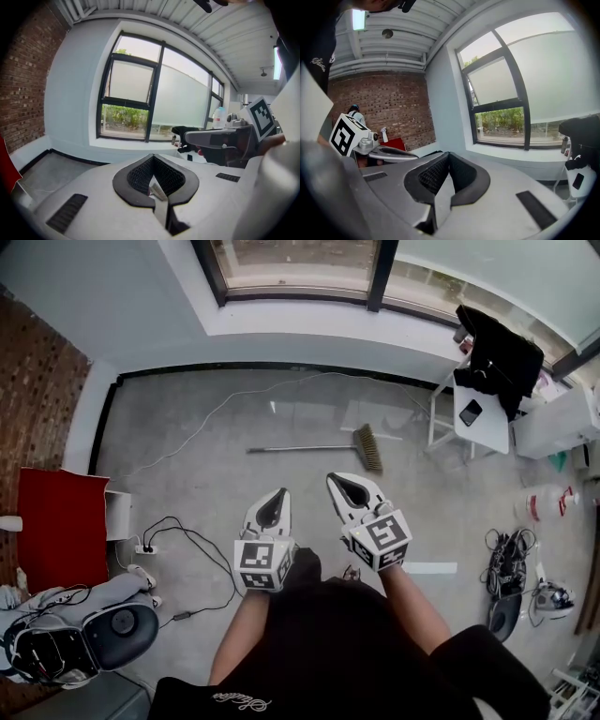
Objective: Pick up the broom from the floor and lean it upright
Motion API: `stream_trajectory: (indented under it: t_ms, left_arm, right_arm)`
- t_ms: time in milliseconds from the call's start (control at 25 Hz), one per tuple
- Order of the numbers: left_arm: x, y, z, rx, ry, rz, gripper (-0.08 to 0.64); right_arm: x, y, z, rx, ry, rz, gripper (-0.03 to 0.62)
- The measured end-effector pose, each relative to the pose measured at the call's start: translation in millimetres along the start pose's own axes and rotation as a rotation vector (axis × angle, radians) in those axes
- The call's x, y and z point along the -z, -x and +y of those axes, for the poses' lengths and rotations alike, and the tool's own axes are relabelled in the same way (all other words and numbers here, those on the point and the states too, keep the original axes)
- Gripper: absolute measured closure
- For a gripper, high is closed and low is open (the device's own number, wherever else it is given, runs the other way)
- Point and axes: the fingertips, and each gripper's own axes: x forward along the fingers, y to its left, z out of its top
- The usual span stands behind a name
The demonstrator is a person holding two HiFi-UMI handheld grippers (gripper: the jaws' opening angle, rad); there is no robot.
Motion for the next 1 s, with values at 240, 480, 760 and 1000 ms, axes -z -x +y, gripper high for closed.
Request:
stream_trajectory:
  t_ms: [240,480,760,1000]
  left_arm:
    - [-6.4,-13.2,66.8,0.024,0.015,0.014,0.554]
    - [1.1,-35.4,92.1,0.023,0.069,0.047,0.554]
    - [-8.3,-88.5,123.7,-0.022,0.076,0.083,0.554]
    - [-22.6,-144.8,163.0,-0.082,0.082,0.132,0.554]
  right_arm:
    - [-11.4,-57.1,18.0,0.019,0.043,0.038,0.584]
    - [-7.7,-87.3,6.4,0.019,0.049,0.099,0.584]
    - [0.3,-144.0,-33.4,-0.043,0.035,0.159,0.584]
    - [-9.9,-212.4,-78.4,-0.137,0.135,0.212,0.584]
